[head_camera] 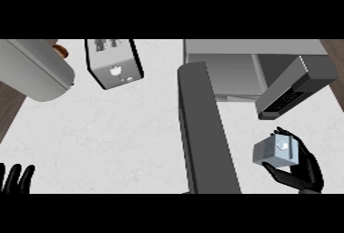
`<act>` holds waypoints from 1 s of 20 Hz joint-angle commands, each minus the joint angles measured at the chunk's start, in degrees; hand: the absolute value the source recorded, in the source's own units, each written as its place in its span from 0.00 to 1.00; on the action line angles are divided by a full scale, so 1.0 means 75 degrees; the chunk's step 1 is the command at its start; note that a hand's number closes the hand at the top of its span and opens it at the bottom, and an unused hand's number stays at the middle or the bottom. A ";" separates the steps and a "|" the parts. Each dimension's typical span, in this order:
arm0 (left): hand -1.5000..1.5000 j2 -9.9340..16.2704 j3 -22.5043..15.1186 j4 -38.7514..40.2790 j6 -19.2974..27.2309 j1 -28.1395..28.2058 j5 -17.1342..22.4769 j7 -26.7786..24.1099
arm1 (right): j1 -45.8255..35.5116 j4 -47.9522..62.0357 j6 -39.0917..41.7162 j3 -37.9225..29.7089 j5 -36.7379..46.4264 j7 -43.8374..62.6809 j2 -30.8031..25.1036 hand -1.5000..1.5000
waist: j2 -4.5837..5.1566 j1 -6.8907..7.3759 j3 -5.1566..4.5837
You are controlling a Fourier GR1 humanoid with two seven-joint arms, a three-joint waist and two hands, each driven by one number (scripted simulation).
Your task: Pick up the milk, place it into the microwave and close the microwave
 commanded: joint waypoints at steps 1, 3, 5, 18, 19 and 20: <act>0.00 0.0278 0.0365 -0.0432 -0.0216 0.0078 0.0515 0.0345 | 0.0395 -0.0308 0.0343 0.0159 0.0115 -0.1316 0.0118 1.00 | -0.0012 -0.0067 -0.0010; 0.00 0.0013 0.0083 0.0051 -0.0181 0.0194 0.0148 -0.0184 | 0.0147 -0.0319 -0.0938 -0.0228 0.0175 -0.1412 0.0064 1.00 | -0.0009 -0.0041 -0.0009; 0.00 -0.0018 0.0012 -0.0112 0.0054 -0.0127 0.0048 0.0178 | -0.0052 -0.0649 -0.1833 -0.0247 0.0200 -0.1117 0.0471 1.00 | -0.0005 -0.0084 -0.0012; 0.00 0.0002 0.0013 0.0082 -0.0138 -0.0262 0.0109 0.0128 | -0.1482 0.1021 -0.0640 0.0120 0.0356 -0.1588 -0.0247 1.00 | 0.0013 0.0002 -0.0004; 0.00 0.0078 0.0187 -0.0063 -0.0160 -0.0169 0.0335 0.0314 | -0.1242 0.0513 -0.0762 0.0264 0.0369 -0.1430 -0.0115 1.00 | -0.0004 -0.0040 -0.0010; 0.00 0.0176 0.0458 0.0006 -0.0223 -0.0320 0.0607 0.0329 | -0.1507 0.0053 -0.0608 0.0415 0.0278 -0.0671 -0.0105 1.00 | -0.0018 -0.0065 -0.0018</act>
